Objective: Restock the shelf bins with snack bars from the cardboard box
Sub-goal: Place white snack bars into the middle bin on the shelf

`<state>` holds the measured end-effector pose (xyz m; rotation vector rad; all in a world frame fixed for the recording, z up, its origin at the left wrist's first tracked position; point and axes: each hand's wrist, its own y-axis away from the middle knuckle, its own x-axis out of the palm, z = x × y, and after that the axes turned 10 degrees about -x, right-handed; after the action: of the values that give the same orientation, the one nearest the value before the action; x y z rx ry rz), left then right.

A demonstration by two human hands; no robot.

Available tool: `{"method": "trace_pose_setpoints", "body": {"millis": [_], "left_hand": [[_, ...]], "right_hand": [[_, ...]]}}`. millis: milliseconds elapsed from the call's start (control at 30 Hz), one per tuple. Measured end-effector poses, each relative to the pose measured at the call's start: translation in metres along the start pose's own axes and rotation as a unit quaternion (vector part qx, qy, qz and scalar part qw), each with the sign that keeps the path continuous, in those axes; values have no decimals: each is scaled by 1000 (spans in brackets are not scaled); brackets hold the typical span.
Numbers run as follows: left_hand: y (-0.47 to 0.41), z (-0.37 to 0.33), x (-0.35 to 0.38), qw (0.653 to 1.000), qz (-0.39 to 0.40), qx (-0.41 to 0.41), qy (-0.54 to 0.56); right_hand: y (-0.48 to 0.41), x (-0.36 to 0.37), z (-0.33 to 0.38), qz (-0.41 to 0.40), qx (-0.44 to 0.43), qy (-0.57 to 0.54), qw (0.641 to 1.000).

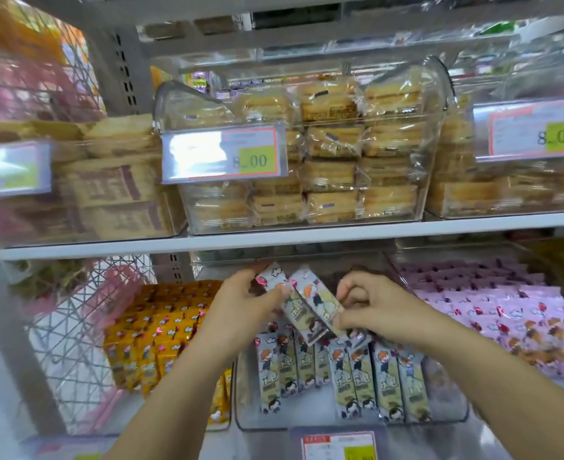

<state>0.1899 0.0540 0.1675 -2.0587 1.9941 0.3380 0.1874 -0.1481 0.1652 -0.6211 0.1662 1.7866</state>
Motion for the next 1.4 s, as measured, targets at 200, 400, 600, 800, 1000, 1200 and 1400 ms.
{"method": "trace_pose_setpoints", "body": {"millis": [200, 400, 600, 800, 1000, 1200, 1400], "left_hand": [[8, 6, -10, 997, 59, -5, -38], [6, 11, -4, 984, 52, 23, -167], [1, 14, 24, 958, 39, 29, -281], [-4, 32, 51, 946, 72, -10, -317], [-5, 44, 52, 945, 65, 17, -320], [-4, 47, 52, 944, 68, 20, -323], [-5, 44, 50, 933, 73, 26, -350]], "right_hand": [[0, 24, 5, 49, -31, 80, 995], [-8, 41, -15, 31, -37, 150, 988], [-10, 43, -31, 27, -40, 265, 963], [-8, 39, -37, 23, -65, 317, 946], [-3, 5, -20, -51, -46, 385, 920], [8, -19, -20, -8, 31, 558, 829], [9, -21, -20, -15, 25, 477, 878]]}}
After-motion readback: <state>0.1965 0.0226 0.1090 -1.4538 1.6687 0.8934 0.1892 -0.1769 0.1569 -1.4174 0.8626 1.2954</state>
